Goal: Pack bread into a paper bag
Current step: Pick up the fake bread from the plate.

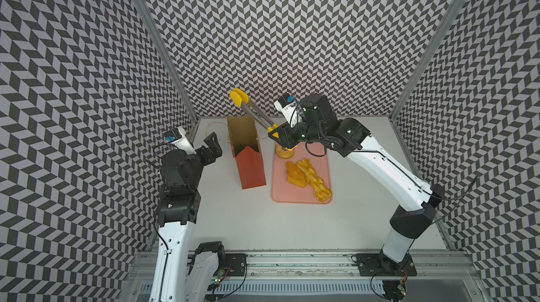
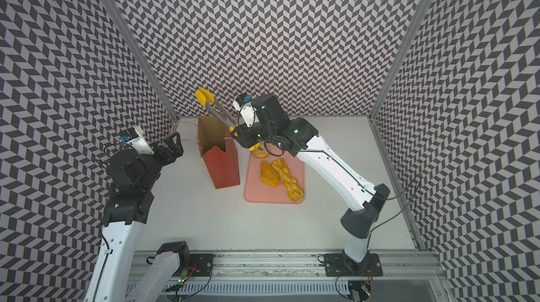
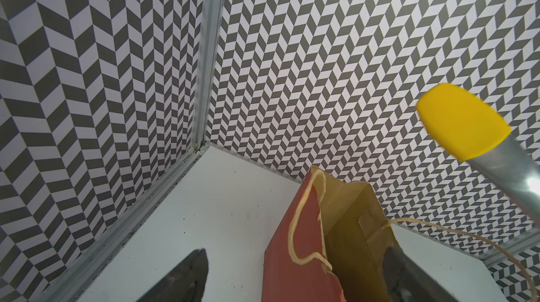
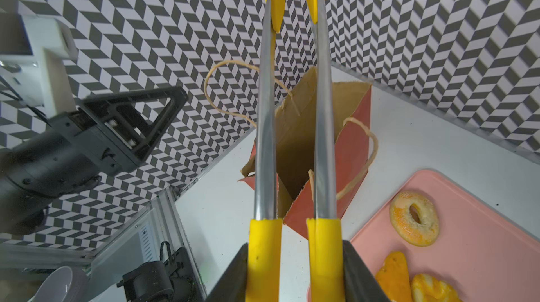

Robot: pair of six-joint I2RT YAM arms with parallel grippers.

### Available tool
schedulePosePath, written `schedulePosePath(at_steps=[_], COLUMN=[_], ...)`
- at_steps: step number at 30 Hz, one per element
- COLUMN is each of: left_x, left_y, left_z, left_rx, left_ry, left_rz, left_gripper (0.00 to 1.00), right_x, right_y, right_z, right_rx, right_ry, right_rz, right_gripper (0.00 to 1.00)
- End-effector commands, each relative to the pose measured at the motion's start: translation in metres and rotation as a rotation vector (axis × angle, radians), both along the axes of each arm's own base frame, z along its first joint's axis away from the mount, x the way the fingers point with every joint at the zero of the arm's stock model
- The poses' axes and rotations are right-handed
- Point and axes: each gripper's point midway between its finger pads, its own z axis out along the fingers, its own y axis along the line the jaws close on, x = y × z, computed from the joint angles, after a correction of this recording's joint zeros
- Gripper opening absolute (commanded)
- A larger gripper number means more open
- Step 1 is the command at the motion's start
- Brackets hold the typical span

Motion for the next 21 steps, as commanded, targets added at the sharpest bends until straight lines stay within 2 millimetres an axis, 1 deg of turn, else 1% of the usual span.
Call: schedulePosePath(at_steps=[1,3,4,8,14,17,21], left_x=[-0.002,-0.002,-0.002,-0.003,-0.003,-0.003,-0.003], left_y=[0.0,0.0,0.0,0.0,0.0,0.0,0.0], left_z=[0.003,0.003,0.003,0.004,0.003,0.003,0.004], left_rx=[0.007,0.006,0.007,0.008,0.008,0.007,0.008], left_ry=[-0.017,-0.018,-0.016,-0.021,-0.019,-0.019,-0.02], left_rz=[-0.004,-0.004,-0.004,-0.006,-0.006,-0.007,-0.007], left_gripper=[0.97,0.97,0.97,0.97,0.97,0.97,0.97], right_x=[0.008,0.017,0.021,0.033,0.048,0.052,0.051], right_y=[-0.03,-0.044,-0.052,-0.072,-0.104,-0.111,-0.112], right_z=[0.046,0.04,0.034,0.003,-0.044,-0.067,-0.095], right_rx=[0.048,0.027,0.012,-0.042,-0.099,-0.121,-0.151], right_ry=[-0.116,-0.114,-0.106,-0.066,-0.009,0.024,0.057], right_rz=[-0.139,-0.21,-0.248,-0.338,-0.437,-0.45,-0.447], right_gripper=[0.46,0.46,0.46,0.43,0.43,0.42,0.42])
